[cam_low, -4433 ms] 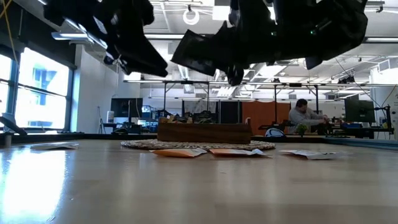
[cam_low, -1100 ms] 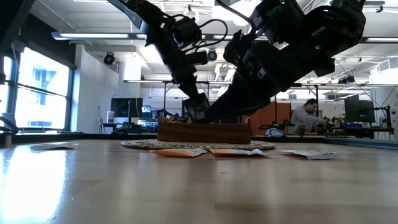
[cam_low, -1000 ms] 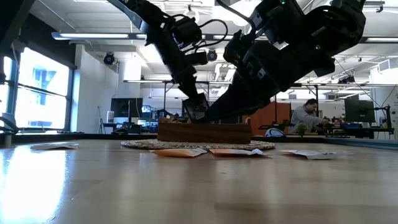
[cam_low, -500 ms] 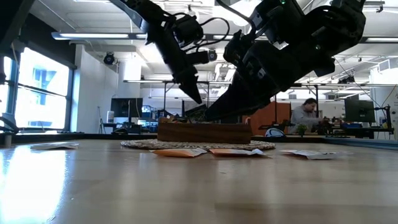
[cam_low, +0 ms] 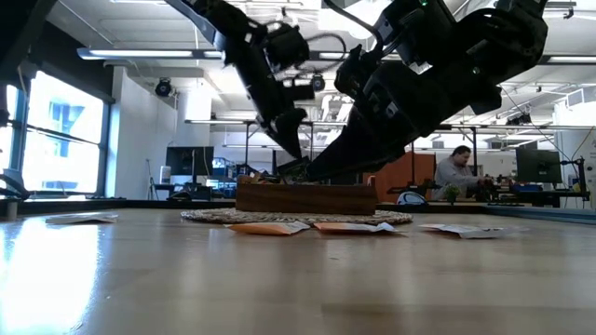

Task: Pick & Place Tea
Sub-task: Put the black tea bag into the middle section of the wooden organizer, then put the white tea bag into the right section of the wooden organizer

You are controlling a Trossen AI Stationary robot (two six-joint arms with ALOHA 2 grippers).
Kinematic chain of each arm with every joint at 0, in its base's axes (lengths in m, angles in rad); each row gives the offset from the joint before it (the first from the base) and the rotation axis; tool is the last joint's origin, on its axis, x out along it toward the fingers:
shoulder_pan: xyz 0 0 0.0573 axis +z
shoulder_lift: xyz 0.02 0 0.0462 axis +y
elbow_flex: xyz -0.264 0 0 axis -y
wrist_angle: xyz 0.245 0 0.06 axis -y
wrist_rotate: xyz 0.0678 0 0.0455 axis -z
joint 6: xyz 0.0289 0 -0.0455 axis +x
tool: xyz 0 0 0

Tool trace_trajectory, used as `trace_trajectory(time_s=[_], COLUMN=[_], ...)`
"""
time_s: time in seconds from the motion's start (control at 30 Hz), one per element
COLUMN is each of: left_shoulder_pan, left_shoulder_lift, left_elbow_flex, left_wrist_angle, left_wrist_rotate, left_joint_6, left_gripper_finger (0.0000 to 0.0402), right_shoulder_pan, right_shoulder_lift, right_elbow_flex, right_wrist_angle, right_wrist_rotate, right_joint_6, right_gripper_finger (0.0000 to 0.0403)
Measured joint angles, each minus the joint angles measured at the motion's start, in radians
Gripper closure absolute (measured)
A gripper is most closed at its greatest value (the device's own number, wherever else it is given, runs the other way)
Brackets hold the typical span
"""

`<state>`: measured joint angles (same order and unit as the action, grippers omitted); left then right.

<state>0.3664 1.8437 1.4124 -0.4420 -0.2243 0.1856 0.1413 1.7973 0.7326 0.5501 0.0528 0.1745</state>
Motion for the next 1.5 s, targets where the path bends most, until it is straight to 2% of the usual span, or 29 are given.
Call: trace_trajectory(time_s=[0.2,0.33,0.4,0.63,0.77,0.87,1.0,1.1,1.2,1.23,1.33,1.43,1.5], left_shoulder_pan=[-0.003,-0.014,-0.028,-0.04,-0.039,-0.042,-0.047,-0.059,-0.08,-0.093,-0.126,-0.175,-0.205], left_shoulder_lift=[0.024,0.046,0.038,0.04,0.039,0.039,0.025,0.02,-0.02,-0.035,-0.134,-0.229,-0.314], left_elbow_flex=[0.002,-0.007,0.0,-0.001,-0.001,-0.001,0.049,0.116,0.168,0.19,0.204,0.204,0.173], left_wrist_angle=[0.016,-0.011,0.031,0.14,0.128,0.132,0.02,-0.109,-0.266,-0.271,-0.383,-0.42,-0.516], left_wrist_rotate=[0.048,0.122,0.139,0.079,0.068,0.005,-0.069,-0.088,-0.087,-0.096,-0.1,-0.104,-0.102], left_joint_6=[-0.045,-0.052,-0.038,0.022,0.034,0.046,0.031,-0.034,-0.078,-0.081,-0.086,-0.101,-0.13], left_gripper_finger=[0.034,0.0358,0.0365,0.0383,0.0391,0.0397,0.04,0.0401,0.0401,0.0401,0.0401,0.0401,0.0401], right_shoulder_pan=[0.0,0.0,0.0,0.0,0.0,0.0,-0.007,-0.013,-0.013,-0.013,-0.013,-0.013,-0.01], right_shoulder_lift=[0.0,0.0,0.0,0.0,0.0,0.0,0.0,0.0,0.0,0.0,0.0,0.0,0.0], right_elbow_flex=[0.0,0.0,0.0,0.0,0.0,0.0,0.0,0.0,0.0,0.0,0.0,0.0,0.001], right_wrist_angle=[0.001,0.003,0.007,0.018,0.02,0.02,0.042,0.061,0.06,0.06,0.049,0.018,-0.02], right_wrist_rotate=[0.0,0.0,0.0,0.0,0.0,0.0,0.001,0.04,0.157,0.2,0.279,0.255,0.207], right_joint_6=[0.0,0.0,0.0,0.0,0.0,0.0,-0.042,-0.117,-0.164,-0.165,-0.091,-0.002,0.023], right_gripper_finger=[0.0269,0.0269,0.0269,0.0269,0.0269,0.0269,0.0269,0.0269,0.0269,0.0269,0.0269,0.0273,0.0278])
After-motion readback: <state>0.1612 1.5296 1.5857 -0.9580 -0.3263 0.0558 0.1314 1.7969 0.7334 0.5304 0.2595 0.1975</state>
